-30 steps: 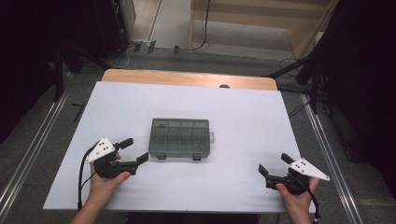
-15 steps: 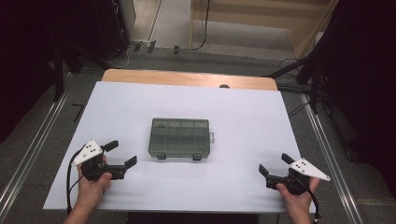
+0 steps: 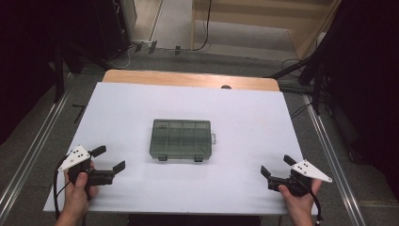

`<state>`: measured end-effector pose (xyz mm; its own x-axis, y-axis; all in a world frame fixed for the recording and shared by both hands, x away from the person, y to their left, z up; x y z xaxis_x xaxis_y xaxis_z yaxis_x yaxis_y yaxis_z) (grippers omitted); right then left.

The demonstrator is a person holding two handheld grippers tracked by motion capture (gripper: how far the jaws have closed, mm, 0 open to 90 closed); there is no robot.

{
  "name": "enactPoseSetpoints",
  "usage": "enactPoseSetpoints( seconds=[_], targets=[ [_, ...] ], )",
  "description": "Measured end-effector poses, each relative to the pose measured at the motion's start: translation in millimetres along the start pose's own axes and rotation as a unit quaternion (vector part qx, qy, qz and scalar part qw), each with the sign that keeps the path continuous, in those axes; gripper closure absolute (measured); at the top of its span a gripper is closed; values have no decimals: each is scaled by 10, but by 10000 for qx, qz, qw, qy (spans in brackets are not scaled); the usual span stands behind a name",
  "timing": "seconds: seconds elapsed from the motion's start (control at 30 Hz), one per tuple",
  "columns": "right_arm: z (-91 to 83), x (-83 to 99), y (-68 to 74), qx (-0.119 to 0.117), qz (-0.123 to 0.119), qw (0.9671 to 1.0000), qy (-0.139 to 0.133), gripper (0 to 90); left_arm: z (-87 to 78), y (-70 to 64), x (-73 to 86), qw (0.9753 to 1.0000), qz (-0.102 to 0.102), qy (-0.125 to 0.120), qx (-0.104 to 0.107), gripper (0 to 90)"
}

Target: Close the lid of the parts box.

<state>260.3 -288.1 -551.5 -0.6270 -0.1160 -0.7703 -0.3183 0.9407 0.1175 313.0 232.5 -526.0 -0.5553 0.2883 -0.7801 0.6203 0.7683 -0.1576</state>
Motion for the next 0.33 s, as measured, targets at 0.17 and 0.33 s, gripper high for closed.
enactPoseSetpoints(
  seconds=[0.17,0.33],
  targets=[
    [3,3,0,7,15,10000,12,0,-33,63,30,10000,-40,11,-84,0],
    [6,3,0,14,19,10000,8,0,18,63,49,9998,12,97,-155,0]
  ],
)
Point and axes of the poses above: each handheld gripper's, and its own axes: z roughly forward along the jaws, x roughly out of its underside, y roughly to its left, the point moved 9 cm from there along z, roughly forward along the jaws, and after that the axes turned 13 degrees about y, right-handed, at the moved point
